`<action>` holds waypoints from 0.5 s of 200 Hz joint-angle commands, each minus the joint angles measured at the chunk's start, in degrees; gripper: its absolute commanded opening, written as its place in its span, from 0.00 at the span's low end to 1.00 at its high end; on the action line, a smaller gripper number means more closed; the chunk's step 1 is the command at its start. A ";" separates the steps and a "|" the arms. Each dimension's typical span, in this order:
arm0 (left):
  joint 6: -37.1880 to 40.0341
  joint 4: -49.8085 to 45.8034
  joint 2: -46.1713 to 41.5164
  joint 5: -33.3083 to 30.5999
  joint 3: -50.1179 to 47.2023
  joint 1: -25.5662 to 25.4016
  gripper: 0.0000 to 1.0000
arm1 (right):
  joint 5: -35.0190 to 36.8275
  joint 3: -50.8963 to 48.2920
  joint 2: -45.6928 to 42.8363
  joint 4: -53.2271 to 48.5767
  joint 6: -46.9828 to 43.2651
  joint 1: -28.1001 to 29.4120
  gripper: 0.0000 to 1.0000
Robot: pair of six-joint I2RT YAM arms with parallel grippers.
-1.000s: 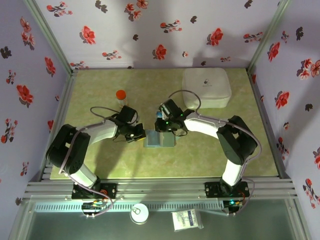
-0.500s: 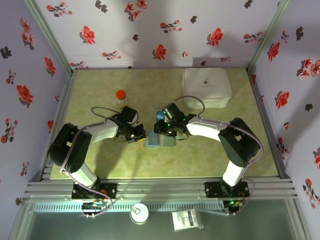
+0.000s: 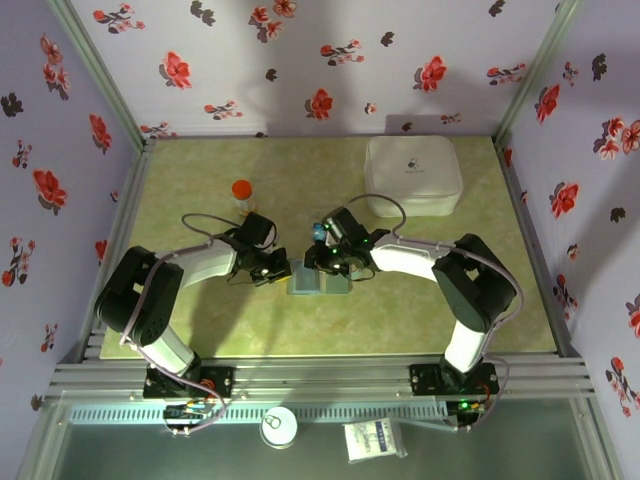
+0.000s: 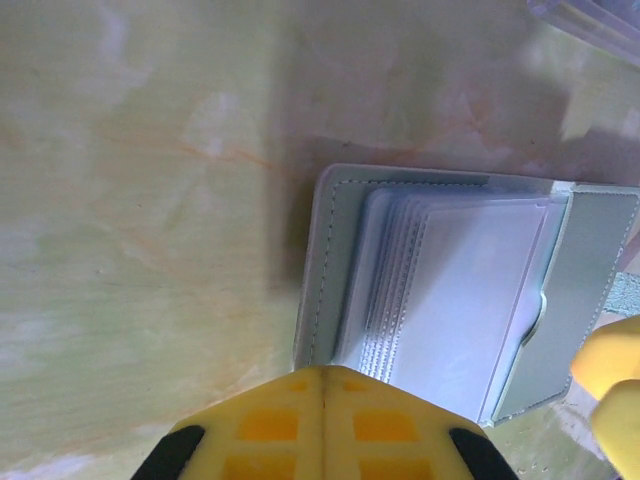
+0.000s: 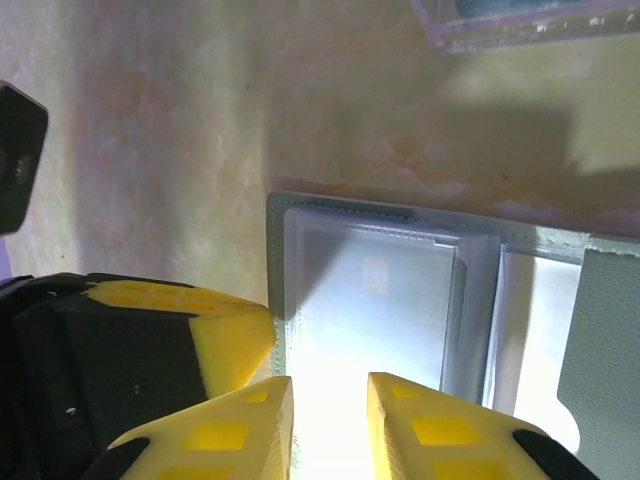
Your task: Take the credit cards out of the card holder
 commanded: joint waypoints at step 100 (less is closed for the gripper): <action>1.69 -1.19 1.69 -0.63 -0.16 -0.28 0.02 | -0.72 -0.01 2.52 -1.18 -0.08 0.62 0.26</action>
